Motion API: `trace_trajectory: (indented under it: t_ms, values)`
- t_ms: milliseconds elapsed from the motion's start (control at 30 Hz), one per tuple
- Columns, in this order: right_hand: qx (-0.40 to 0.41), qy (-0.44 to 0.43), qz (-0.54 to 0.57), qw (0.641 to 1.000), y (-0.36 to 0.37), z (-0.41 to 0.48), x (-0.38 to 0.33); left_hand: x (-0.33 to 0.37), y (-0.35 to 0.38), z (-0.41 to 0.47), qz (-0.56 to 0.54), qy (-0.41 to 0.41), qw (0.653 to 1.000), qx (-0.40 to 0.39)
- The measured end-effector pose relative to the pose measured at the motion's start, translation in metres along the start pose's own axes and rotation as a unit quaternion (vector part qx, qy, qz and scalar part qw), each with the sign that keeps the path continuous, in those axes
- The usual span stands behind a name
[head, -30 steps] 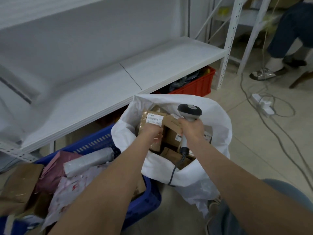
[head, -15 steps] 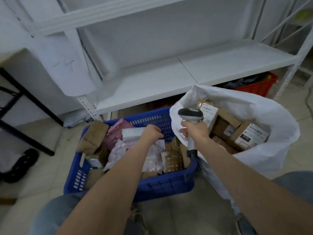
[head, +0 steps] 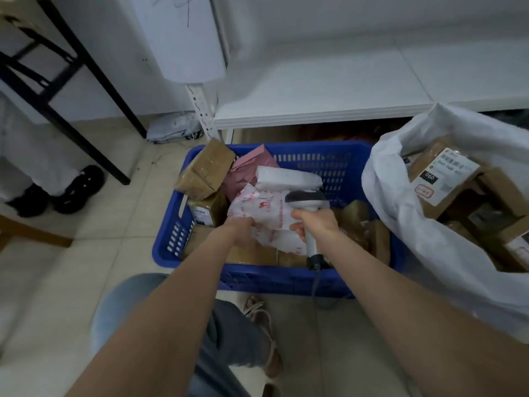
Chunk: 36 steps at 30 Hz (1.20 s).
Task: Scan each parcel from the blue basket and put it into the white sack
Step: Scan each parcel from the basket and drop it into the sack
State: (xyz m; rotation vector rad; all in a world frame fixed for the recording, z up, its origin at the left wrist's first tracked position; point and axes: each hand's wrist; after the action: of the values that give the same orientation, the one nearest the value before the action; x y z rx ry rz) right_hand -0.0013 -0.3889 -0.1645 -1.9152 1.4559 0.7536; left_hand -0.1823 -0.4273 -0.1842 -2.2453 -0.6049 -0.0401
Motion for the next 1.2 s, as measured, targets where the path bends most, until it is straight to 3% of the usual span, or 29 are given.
trace_trajectory:
  t_ms: [100, 167, 267, 400, 567, 667, 767, 867, 1033, 1200]
  values:
    - [-0.012, 0.037, -0.027, 0.999, 0.010, 0.013, 0.015, -0.011, 0.017, 0.016, -0.007, -0.004, 0.999, -0.034]
    - [-0.034, 0.068, -0.035, 0.996, 0.013, 0.020, 0.020, -0.014, 0.015, 0.020, -0.068, -0.017, 0.997, 0.013]
    - [-0.080, 0.105, -0.045, 0.990, 0.018, 0.024, 0.023, -0.026, 0.007, 0.026, -0.074, -0.066, 0.993, 0.062]
    - [-0.151, 0.114, -0.055, 0.980, 0.031, 0.023, 0.029, -0.034, 0.007, 0.019, -0.152, -0.142, 0.978, -0.023]
    - [-0.124, 0.089, -0.014, 0.988, 0.028, 0.015, 0.018, -0.024, -0.009, 0.009, -0.230, -0.153, 0.960, 0.053]
    - [-0.099, 0.051, 0.025, 0.993, 0.009, 0.005, 0.001, -0.011, -0.021, -0.005, -0.339, -0.161, 0.924, 0.071]
    - [-0.063, 0.009, 0.076, 0.995, -0.013, -0.010, -0.016, 0.008, -0.034, -0.020, -0.458, -0.115, 0.876, 0.093]
    - [-0.001, -0.030, 0.140, 0.990, -0.034, -0.024, -0.022, 0.028, -0.042, -0.034, -0.502, -0.049, 0.856, 0.116]
    - [0.030, -0.057, 0.264, 0.962, -0.073, -0.052, -0.023, 0.068, -0.036, -0.062, -0.578, 0.045, 0.802, 0.143]
    - [0.078, -0.052, 0.294, 0.951, -0.097, -0.070, -0.017, 0.099, -0.034, -0.078, -0.661, 0.066, 0.741, 0.099]
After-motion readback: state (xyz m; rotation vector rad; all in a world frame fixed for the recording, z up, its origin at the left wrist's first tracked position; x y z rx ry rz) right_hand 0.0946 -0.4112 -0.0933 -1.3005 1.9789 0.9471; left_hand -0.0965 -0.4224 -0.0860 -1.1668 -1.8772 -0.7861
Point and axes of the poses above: each hand's wrist, its own z-axis towards the middle knuckle, its own y-axis out of the palm, x = y × z
